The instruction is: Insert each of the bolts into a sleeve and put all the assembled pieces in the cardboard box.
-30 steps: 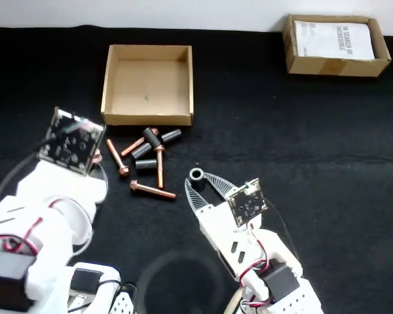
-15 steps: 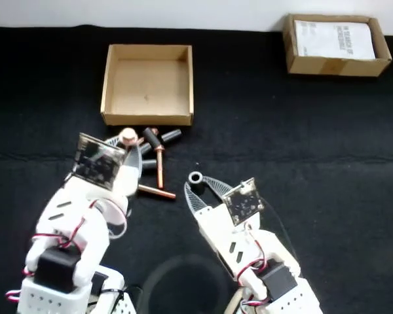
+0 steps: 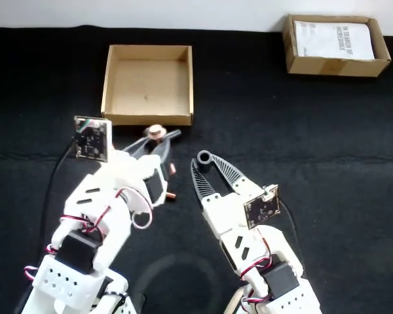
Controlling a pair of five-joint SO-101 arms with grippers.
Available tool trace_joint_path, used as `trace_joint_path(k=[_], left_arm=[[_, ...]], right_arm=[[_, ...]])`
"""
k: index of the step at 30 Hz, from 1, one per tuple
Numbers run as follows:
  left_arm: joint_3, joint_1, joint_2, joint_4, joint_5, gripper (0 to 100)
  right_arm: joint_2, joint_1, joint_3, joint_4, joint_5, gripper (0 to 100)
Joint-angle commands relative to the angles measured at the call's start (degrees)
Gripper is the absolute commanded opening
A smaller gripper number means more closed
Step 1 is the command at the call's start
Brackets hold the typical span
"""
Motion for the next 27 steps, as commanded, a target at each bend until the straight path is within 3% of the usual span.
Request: trace_joint_path(k=[1,9,17,27], left_arm=[[-2.95,3.56,0.04,-2.9,-4.84,1],[-7.69,4.35,-0.04,-3.08,-16.44,1],[-9.71,5.05,0.57,-9.67,-16.79,1],[-5.58,9.01,0.48,-9.76,-16.79,1]], right_arm=[[-0.4,0.66,7.43,-1.1,-4.13,0.7],[-0.92,0.66,7.34,3.65,-6.59,0.7],[-0.66,-4.26,7.34,3.56,-6.68,0.7],[-0.57,-5.85,7.34,3.56,-6.51,0.7]])
